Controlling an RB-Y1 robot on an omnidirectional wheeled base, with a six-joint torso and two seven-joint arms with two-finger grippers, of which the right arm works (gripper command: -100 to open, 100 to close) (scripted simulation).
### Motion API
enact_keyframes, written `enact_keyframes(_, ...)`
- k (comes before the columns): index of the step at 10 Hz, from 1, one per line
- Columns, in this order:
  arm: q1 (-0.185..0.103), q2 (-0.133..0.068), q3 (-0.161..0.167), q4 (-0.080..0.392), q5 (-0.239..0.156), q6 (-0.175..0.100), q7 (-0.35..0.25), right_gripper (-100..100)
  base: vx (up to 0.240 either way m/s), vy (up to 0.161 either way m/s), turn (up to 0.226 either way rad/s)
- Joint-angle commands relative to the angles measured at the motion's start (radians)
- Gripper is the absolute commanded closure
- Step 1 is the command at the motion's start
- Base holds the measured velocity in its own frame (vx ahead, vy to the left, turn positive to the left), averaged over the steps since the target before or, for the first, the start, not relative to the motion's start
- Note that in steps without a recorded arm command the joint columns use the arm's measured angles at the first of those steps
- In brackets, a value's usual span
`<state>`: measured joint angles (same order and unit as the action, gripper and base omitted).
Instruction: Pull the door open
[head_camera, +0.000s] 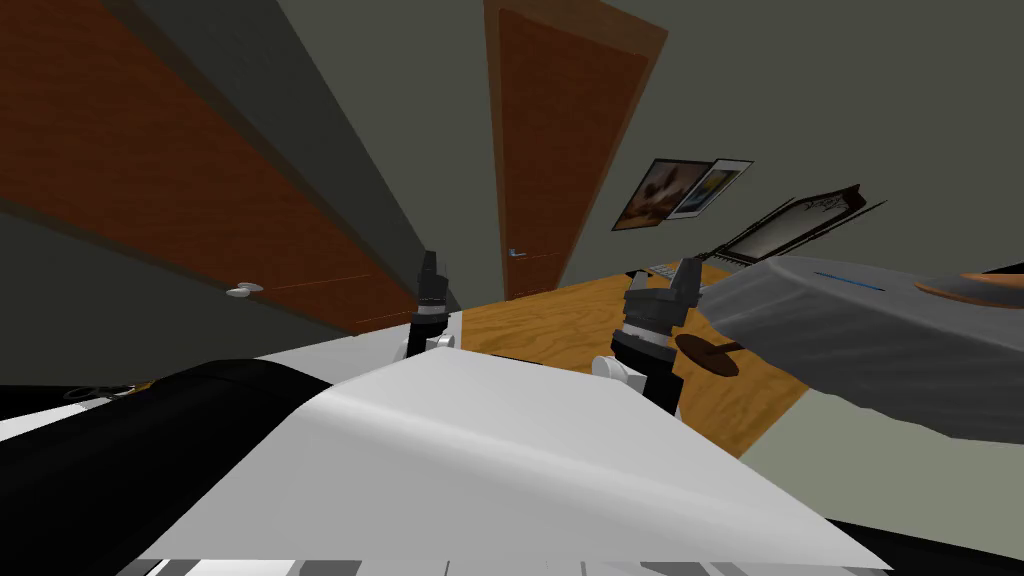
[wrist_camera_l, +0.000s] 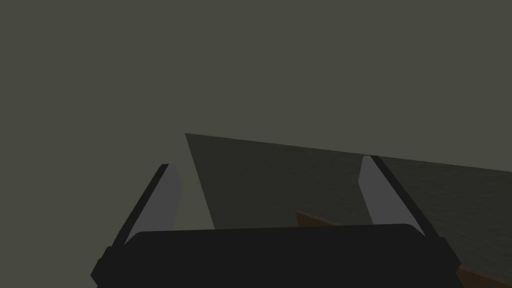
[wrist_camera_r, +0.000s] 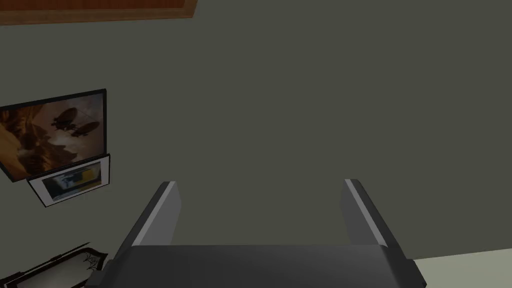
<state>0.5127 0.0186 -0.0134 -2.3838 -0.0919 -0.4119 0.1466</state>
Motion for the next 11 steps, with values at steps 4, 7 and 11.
enact_keyframes(4, -0.042, -0.025, 0.002, 0.117, -0.014, -0.027, -0.009, -100, 0.068, 0.009, 0.104)
enact_keyframes(7, -0.069, -0.039, 0.003, 0.192, -0.022, -0.044, -0.015, -100, 0.086, 0.009, 0.086)
enact_keyframes(11, -0.115, -0.060, 0.004, 0.308, -0.037, -0.073, -0.025, -100, 0.083, 0.005, 0.112)
